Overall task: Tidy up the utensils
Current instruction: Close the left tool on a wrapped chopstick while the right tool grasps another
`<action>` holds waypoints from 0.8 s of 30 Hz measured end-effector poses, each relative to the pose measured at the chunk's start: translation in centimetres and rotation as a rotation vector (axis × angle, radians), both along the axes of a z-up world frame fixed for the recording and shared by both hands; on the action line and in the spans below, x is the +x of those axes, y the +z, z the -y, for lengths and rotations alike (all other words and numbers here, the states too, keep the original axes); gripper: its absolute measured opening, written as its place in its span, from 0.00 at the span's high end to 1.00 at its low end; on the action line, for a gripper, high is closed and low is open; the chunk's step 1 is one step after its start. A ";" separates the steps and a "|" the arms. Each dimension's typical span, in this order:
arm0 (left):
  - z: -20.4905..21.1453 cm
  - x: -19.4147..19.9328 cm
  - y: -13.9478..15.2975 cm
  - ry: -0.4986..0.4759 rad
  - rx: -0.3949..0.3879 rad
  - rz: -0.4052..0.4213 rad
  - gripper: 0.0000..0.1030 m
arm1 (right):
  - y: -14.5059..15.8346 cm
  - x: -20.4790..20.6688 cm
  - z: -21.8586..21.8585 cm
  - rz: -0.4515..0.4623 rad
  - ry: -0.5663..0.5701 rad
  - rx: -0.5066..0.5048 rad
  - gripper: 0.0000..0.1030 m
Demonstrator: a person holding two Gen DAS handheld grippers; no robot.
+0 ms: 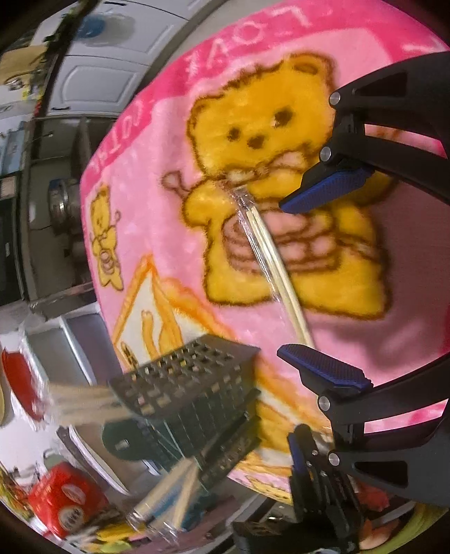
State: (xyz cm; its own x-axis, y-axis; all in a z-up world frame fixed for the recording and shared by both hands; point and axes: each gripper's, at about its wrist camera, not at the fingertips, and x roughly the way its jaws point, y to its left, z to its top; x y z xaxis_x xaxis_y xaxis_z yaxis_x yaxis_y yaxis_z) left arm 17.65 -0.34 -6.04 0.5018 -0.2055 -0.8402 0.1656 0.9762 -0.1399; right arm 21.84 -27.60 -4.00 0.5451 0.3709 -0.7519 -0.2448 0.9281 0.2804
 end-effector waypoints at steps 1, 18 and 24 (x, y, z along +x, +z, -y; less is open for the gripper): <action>-0.2 0.2 0.1 0.002 -0.003 -0.001 0.84 | -0.4 0.7 0.2 -0.025 -0.014 0.008 0.28; -3.5 0.1 0.3 0.043 -0.005 0.009 0.88 | -1.9 5.7 1.5 -0.069 -0.116 0.042 0.80; -1.1 0.0 0.3 -0.014 0.061 0.022 0.78 | -1.8 6.1 2.0 -0.053 -0.127 0.073 0.85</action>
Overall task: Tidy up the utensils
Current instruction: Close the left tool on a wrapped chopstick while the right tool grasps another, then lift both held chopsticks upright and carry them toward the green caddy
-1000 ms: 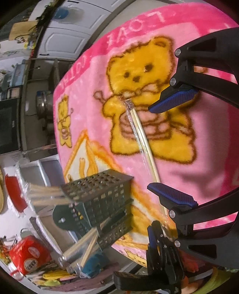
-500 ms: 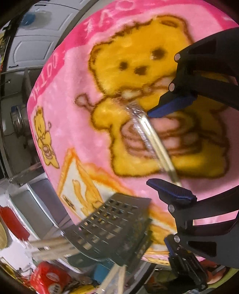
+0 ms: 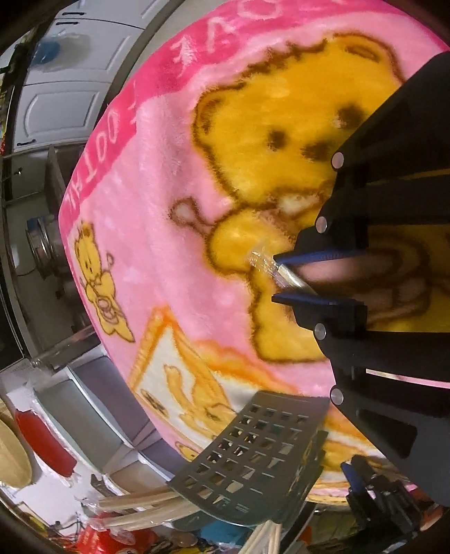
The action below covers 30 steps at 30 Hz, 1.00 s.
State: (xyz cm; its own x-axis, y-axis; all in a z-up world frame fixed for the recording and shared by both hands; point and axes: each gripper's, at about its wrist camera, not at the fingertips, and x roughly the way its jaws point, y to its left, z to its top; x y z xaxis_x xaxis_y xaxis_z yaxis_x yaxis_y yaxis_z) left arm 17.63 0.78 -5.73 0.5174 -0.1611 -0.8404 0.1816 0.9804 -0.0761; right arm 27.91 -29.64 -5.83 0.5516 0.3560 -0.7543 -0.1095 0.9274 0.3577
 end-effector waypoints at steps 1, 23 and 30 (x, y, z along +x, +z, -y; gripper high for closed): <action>0.3 0.0 -0.1 -0.007 0.019 0.004 0.78 | 0.0 0.0 0.0 0.003 -0.001 0.004 0.85; 1.2 0.0 3.4 -0.003 0.070 0.059 0.96 | 6.8 -4.3 -2.0 0.200 0.121 0.063 0.91; 0.3 -1.2 6.6 0.022 0.042 0.148 0.97 | 9.4 -6.2 -3.1 0.261 0.167 0.072 0.93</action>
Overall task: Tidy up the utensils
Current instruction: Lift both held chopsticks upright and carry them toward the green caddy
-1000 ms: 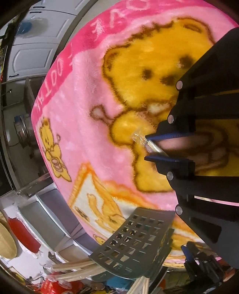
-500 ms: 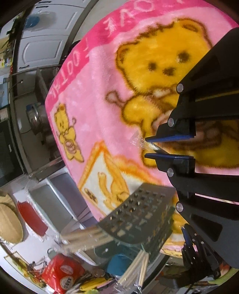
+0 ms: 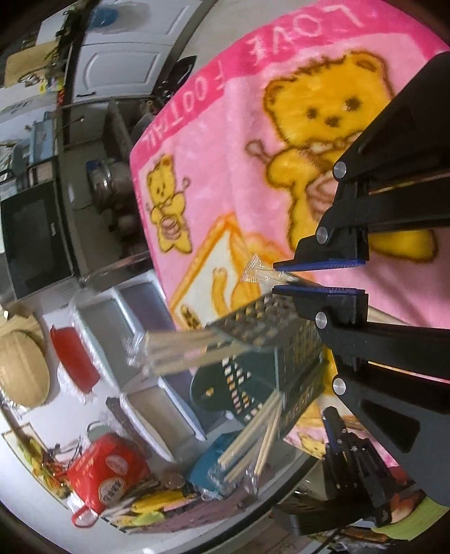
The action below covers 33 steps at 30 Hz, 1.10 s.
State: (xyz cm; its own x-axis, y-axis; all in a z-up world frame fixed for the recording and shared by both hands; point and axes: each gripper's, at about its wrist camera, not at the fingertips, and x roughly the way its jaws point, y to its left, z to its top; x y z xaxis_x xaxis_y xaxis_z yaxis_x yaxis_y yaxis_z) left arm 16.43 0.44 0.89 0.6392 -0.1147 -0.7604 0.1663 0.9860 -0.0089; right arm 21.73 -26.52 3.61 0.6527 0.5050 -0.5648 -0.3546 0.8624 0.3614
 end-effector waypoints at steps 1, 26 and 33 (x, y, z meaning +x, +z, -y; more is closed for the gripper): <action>-0.2 -0.3 0.7 0.007 -0.007 0.018 0.97 | 0.4 -0.4 -0.2 0.010 0.006 0.000 0.93; -3.8 -5.5 7.9 0.098 -0.111 0.245 0.97 | 6.1 -6.9 -4.0 0.151 0.174 0.011 0.95; -4.1 -6.5 9.3 0.116 -0.149 0.302 0.97 | 7.5 -8.0 -5.1 0.192 0.214 0.006 0.95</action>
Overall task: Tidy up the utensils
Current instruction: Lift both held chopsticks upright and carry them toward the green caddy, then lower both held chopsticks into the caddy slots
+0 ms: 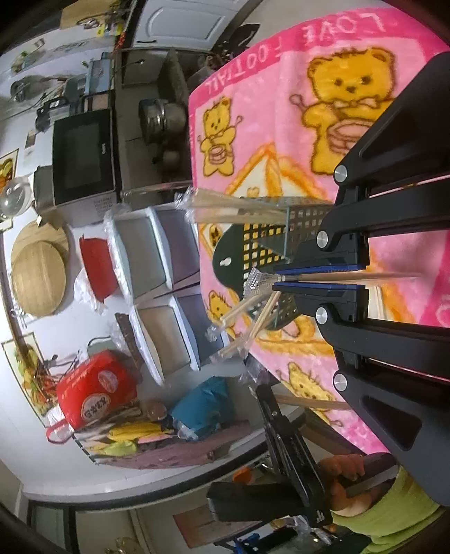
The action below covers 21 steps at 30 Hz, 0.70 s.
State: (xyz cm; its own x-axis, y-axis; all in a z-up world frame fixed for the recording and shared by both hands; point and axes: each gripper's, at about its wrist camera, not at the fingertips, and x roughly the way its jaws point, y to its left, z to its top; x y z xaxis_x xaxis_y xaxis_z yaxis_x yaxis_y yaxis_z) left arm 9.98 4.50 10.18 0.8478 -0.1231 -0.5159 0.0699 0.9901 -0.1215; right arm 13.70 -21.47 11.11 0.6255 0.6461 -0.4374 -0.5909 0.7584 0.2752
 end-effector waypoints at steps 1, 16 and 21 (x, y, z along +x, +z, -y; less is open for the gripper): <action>0.0 -0.1 0.2 0.005 -0.006 0.009 0.97 | 0.1 -0.1 0.0 0.004 0.002 0.001 0.95; 1.5 1.1 4.5 0.013 -0.055 0.147 0.97 | 3.1 -1.1 -0.7 0.098 0.008 0.006 0.95; 2.3 1.7 6.1 0.013 -0.062 0.201 0.97 | 3.9 -1.0 -0.5 0.122 0.001 0.010 0.95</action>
